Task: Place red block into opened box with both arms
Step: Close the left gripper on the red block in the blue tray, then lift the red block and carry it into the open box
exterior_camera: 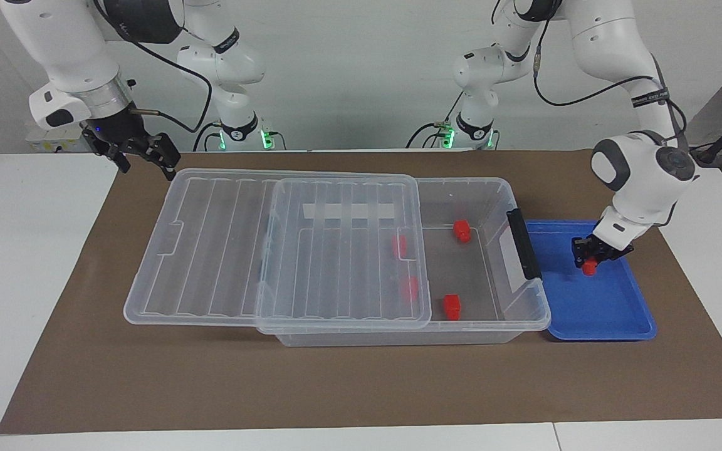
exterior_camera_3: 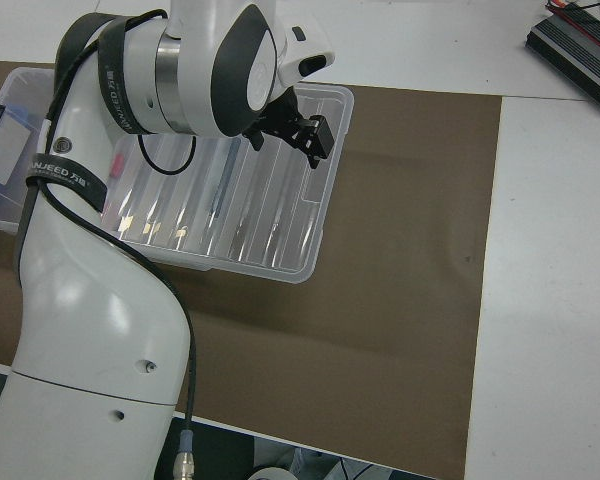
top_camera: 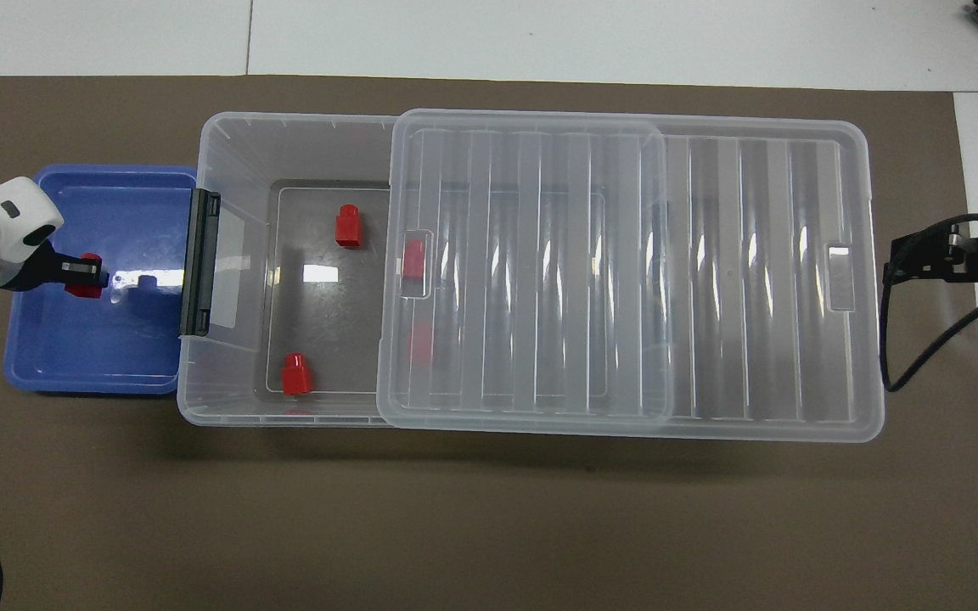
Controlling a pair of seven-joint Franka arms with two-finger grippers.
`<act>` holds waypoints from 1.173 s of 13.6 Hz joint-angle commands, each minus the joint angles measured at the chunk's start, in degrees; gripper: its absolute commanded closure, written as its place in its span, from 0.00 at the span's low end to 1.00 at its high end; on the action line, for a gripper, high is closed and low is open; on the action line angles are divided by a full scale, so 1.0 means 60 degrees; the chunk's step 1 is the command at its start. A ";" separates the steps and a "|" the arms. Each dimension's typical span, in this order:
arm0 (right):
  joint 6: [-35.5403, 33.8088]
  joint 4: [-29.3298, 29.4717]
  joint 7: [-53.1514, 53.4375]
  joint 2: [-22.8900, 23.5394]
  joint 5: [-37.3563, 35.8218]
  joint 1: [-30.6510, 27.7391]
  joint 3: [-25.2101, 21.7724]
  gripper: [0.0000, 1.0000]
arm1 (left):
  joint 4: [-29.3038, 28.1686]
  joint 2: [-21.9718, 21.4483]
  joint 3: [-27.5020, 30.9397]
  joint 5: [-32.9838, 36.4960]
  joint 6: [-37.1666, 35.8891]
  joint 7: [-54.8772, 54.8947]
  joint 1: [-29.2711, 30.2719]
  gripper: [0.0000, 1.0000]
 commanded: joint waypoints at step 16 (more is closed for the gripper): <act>0.3642 -0.3104 -0.1690 -0.0869 0.0038 -0.1237 0.0003 1.00 | 0.0176 -0.0618 0.0007 -0.0298 0.0037 -0.7942 -0.4570 0.83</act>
